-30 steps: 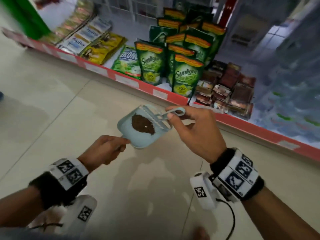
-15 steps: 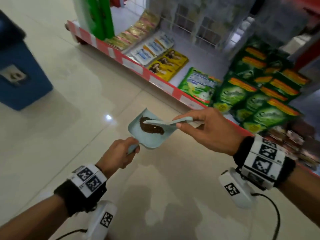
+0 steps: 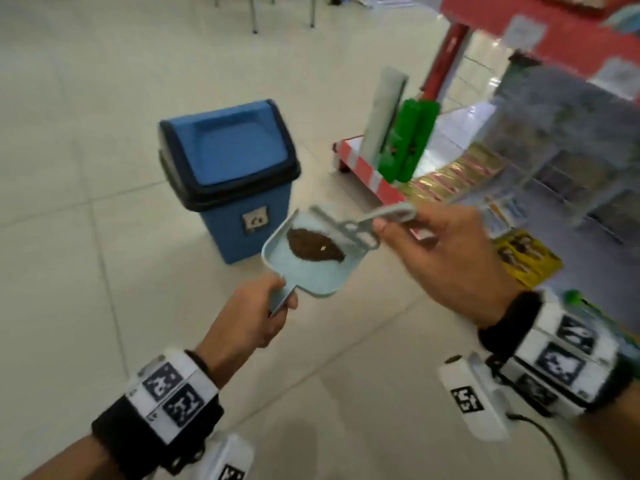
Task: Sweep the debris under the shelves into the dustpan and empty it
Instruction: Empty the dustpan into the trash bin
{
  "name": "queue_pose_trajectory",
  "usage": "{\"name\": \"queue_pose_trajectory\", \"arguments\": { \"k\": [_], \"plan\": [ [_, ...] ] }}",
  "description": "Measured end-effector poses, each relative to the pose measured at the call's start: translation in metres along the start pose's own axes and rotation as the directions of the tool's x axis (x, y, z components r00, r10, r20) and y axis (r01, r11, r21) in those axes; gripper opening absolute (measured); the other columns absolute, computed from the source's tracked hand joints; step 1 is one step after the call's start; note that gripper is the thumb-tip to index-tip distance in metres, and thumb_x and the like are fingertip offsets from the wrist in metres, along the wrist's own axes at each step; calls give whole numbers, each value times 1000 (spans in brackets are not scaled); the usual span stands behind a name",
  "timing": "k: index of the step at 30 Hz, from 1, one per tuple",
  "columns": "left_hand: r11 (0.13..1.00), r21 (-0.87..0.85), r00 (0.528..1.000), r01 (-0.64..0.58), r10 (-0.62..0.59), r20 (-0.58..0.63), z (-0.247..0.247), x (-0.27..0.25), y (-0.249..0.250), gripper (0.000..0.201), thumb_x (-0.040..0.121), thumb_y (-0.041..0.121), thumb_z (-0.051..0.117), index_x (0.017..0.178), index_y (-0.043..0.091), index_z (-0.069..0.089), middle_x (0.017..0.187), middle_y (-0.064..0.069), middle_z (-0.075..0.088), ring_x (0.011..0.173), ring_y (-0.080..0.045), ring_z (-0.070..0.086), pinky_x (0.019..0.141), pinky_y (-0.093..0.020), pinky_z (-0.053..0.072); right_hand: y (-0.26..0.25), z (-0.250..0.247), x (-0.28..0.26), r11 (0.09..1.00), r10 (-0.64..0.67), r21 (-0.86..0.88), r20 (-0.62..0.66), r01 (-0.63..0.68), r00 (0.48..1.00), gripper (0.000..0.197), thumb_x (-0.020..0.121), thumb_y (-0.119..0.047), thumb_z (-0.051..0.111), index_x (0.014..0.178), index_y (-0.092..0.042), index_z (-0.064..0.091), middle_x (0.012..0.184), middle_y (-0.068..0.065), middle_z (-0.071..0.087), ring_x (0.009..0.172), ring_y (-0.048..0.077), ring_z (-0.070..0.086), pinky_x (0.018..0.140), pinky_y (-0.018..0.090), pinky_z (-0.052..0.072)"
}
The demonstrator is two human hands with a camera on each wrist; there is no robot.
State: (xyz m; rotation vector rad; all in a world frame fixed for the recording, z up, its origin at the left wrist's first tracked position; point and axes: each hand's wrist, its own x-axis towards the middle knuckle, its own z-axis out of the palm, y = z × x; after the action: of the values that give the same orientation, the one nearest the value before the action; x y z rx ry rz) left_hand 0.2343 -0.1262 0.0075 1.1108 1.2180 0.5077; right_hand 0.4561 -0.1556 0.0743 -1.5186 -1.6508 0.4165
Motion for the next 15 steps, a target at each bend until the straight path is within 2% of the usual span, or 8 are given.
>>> {"name": "queue_pose_trajectory", "arguments": {
  "k": [2, 5, 8, 11, 13, 15],
  "plan": [
    [997, -32, 996, -66, 64, -62, -18, 13, 23, 44, 102, 28, 31, 69, 10, 53, 38, 4, 32, 35, -10, 25, 36, -18, 20, -8, 11, 32, 997, -70, 28, -78, 73, 994, 14, 93, -23, 67, 102, -19, 77, 90, -15, 73, 80, -5, 68, 66, 10, 50],
    [994, -79, 989, -70, 59, -134, -46, 27, 52, 43, 100, 30, 32, 67, 13, 53, 36, 6, 31, 32, -8, 25, 34, -16, 21, -14, 29, 78, 986, -151, 57, -120, 159, 981, 17, 96, -28, 62, 101, -17, 75, 91, -9, 74, 80, 2, 71, 72, 16, 55],
    [994, -111, 985, -2, -17, -172, -65, 28, 76, 40, 99, 31, 34, 69, 14, 54, 40, 6, 32, 35, -8, 23, 39, -19, 20, -21, 43, 117, 982, -173, 69, -11, 173, 985, 15, 96, -26, 60, 100, -20, 73, 92, -11, 74, 82, 1, 71, 74, 16, 56],
    [983, -156, 982, 97, -120, -143, -73, 29, 101, 36, 97, 31, 36, 74, 15, 57, 44, 7, 34, 37, -8, 22, 46, -23, 17, -25, 52, 146, 985, -174, 9, 179, 175, 968, 15, 95, -25, 62, 94, -19, 76, 89, -12, 74, 81, 0, 70, 76, 17, 55],
    [973, -170, 975, 153, -177, -132, -79, 30, 117, 34, 97, 30, 35, 77, 15, 58, 47, 7, 34, 37, -7, 23, 45, -22, 17, -31, 53, 166, 985, -159, -16, 288, 170, 944, 15, 93, -26, 63, 94, -21, 77, 87, -9, 75, 80, 3, 71, 75, 21, 57],
    [961, -169, 959, 220, -244, -142, -84, 34, 131, 35, 97, 30, 34, 75, 15, 56, 47, 8, 33, 35, -6, 23, 42, -19, 17, -34, 52, 186, 985, -111, -80, 388, 153, 915, 16, 91, -30, 63, 94, -23, 78, 86, -7, 76, 80, 7, 71, 79, 30, 58]
  ]
}}
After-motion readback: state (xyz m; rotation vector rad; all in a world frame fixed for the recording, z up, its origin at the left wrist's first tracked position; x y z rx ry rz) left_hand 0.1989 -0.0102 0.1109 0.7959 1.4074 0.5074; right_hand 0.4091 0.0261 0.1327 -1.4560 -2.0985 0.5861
